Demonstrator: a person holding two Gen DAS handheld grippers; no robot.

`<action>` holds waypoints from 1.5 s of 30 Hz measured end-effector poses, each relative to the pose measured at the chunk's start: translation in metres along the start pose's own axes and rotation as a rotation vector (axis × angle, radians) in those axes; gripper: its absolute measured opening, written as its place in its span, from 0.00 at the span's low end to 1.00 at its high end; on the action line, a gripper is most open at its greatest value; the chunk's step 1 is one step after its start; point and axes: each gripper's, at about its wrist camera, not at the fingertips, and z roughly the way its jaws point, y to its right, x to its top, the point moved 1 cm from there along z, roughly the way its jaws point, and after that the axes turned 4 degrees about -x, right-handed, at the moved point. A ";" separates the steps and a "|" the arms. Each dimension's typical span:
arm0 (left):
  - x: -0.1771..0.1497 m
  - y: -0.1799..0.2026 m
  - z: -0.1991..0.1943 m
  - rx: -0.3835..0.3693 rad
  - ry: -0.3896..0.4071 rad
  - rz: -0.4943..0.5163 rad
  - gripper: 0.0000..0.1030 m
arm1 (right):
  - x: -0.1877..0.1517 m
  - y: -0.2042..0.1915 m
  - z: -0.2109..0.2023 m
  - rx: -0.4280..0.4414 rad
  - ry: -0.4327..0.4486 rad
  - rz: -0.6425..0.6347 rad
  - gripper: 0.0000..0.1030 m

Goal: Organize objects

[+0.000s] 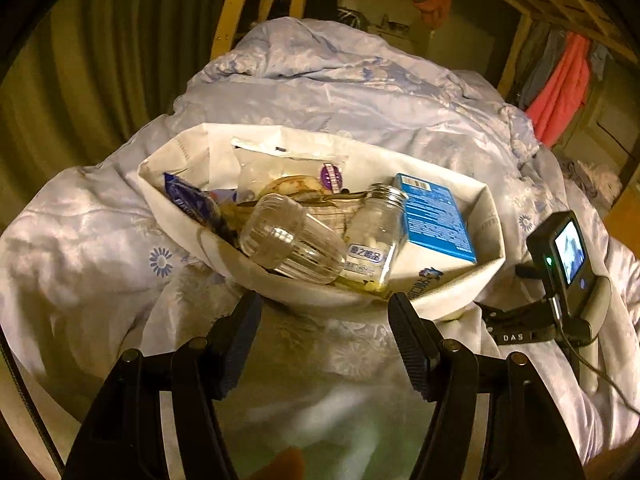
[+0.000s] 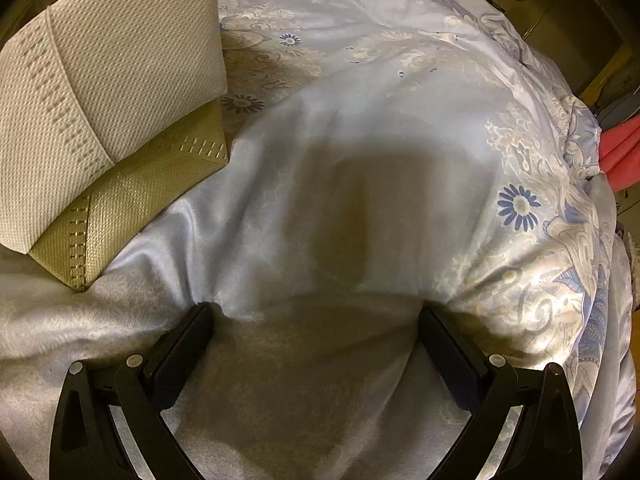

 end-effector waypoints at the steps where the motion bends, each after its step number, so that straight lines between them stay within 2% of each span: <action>1: 0.000 0.000 0.000 0.003 0.003 -0.003 0.63 | 0.000 0.000 0.000 -0.001 0.000 -0.001 1.00; 3: 0.001 0.004 -0.004 0.015 0.027 0.010 0.63 | 0.000 0.000 0.001 -0.004 0.000 -0.002 1.00; 6: 0.002 0.013 -0.018 0.094 0.128 0.091 0.63 | 0.001 0.001 0.001 -0.007 0.001 -0.004 1.00; 7: 0.002 0.014 -0.021 0.094 0.148 0.111 0.66 | 0.001 0.002 0.002 -0.007 0.000 -0.004 1.00; 10: 0.003 0.020 -0.018 0.094 0.119 0.142 0.80 | -0.001 -0.001 0.001 -0.004 0.000 0.001 1.00; 12: 0.000 0.029 -0.011 0.145 0.104 0.197 0.80 | -0.001 0.000 0.001 -0.002 0.000 0.003 1.00; 14: 0.004 0.026 -0.005 0.194 0.073 0.155 0.79 | -0.001 0.000 0.000 -0.002 0.000 0.000 1.00; 15: 0.009 0.021 -0.003 0.157 0.061 0.104 0.69 | -0.001 0.000 0.000 -0.002 0.000 0.001 1.00; 16: 0.009 0.018 -0.004 0.118 0.062 0.087 0.54 | -0.001 0.001 0.000 -0.001 0.000 0.001 1.00; 18: 0.010 0.017 -0.008 0.102 0.077 0.093 0.45 | -0.001 0.002 0.000 0.000 -0.001 0.002 1.00; 21: 0.021 0.015 -0.027 0.062 0.150 0.093 0.45 | 0.000 0.003 0.001 0.004 -0.005 0.003 1.00; 23: 0.033 0.012 -0.039 0.073 0.179 0.099 0.49 | 0.001 0.003 0.002 0.004 -0.007 0.000 1.00; 26: 0.052 0.015 -0.046 0.079 0.178 0.169 0.49 | 0.000 0.001 0.001 0.004 -0.010 0.001 1.00; 27: 0.057 0.016 -0.048 0.091 0.209 0.171 0.49 | 0.001 0.001 0.001 0.004 -0.011 0.001 1.00; 28: 0.059 0.018 -0.051 0.057 0.255 0.164 0.49 | 0.001 0.001 0.001 0.003 -0.011 0.000 1.00; 30: 0.069 0.023 -0.052 -0.001 0.296 0.201 0.49 | 0.001 0.002 0.001 0.004 -0.011 0.001 1.00; 33: 0.077 0.036 -0.049 0.085 0.262 0.280 0.49 | 0.001 0.001 0.001 0.003 -0.011 0.001 1.00; 35: 0.080 0.044 -0.050 0.113 0.274 0.340 0.49 | 0.001 0.001 0.001 0.003 -0.011 0.002 1.00; 38: 0.078 0.038 -0.047 0.194 0.281 0.293 0.49 | 0.001 0.002 0.001 0.004 -0.011 0.002 1.00; 41: 0.058 0.038 -0.051 0.203 0.304 0.219 0.49 | 0.001 0.002 0.001 0.004 -0.011 0.002 1.00; 45: 0.035 0.063 -0.042 0.315 0.222 0.287 0.52 | 0.001 0.002 0.001 0.004 -0.011 0.002 1.00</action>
